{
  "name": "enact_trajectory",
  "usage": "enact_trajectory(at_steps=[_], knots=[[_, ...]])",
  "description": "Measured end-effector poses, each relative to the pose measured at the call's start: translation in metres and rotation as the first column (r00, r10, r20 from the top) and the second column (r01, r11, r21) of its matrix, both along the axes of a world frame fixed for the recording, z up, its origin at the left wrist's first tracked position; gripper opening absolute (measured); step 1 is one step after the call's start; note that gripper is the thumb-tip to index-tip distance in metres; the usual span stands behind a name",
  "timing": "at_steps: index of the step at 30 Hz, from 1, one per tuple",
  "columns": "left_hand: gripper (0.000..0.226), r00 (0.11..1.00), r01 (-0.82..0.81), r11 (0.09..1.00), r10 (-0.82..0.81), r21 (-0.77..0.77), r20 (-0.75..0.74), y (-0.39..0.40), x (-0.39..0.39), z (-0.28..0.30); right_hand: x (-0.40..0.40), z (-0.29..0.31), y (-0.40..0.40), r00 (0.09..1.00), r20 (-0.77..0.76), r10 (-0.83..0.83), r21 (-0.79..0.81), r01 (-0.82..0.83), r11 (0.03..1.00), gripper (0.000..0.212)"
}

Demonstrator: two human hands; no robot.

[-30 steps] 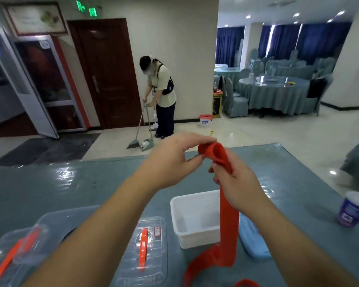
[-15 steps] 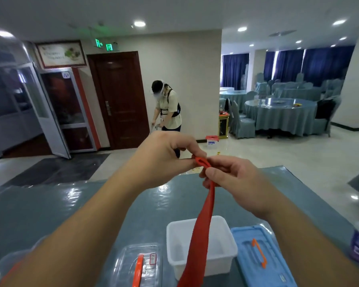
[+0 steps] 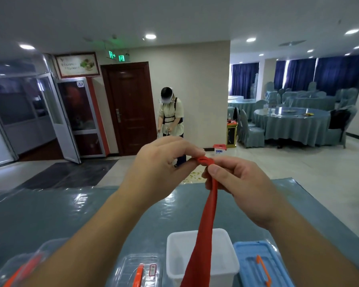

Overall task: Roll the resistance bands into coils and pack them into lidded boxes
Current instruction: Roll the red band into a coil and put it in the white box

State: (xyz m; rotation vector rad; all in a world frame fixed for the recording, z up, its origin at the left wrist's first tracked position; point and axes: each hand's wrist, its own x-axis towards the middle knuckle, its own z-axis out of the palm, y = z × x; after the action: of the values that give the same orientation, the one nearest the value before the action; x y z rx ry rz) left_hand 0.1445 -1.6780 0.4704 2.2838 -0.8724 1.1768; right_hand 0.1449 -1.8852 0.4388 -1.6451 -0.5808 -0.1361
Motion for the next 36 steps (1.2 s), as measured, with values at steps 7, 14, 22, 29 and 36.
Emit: enact_trajectory(at_steps=[7,14,22,29,36], knots=[[0.016,0.981,-0.043,0.951,0.098,-0.307,0.167,-0.028,0.001,-0.039,0.005,0.002,-0.003,0.999,-0.026,-0.040,0.110,0.043,0.993,0.020],[0.025,0.993,0.110,0.940,-0.089,-0.324,0.076,-0.042,0.004,-0.053,0.004,0.010,-0.003,0.995,-0.102,0.019,0.313,0.014,0.950,0.026],[0.037,0.980,0.159,0.987,-0.157,0.001,-0.119,-0.027,0.003,-0.013,0.002,0.014,-0.017,0.991,-0.110,0.071,0.144,-0.055,0.988,0.032],[0.023,0.998,0.025,0.996,-0.020,-0.087,0.055,-0.031,0.002,-0.019,-0.002,0.002,-0.014,0.996,-0.088,-0.027,0.326,0.055,0.944,0.035],[0.027,0.970,-0.076,0.941,0.147,-0.331,0.195,-0.051,0.002,-0.039,-0.009,-0.002,0.008,0.993,-0.101,-0.059,0.531,0.104,0.841,0.030]])
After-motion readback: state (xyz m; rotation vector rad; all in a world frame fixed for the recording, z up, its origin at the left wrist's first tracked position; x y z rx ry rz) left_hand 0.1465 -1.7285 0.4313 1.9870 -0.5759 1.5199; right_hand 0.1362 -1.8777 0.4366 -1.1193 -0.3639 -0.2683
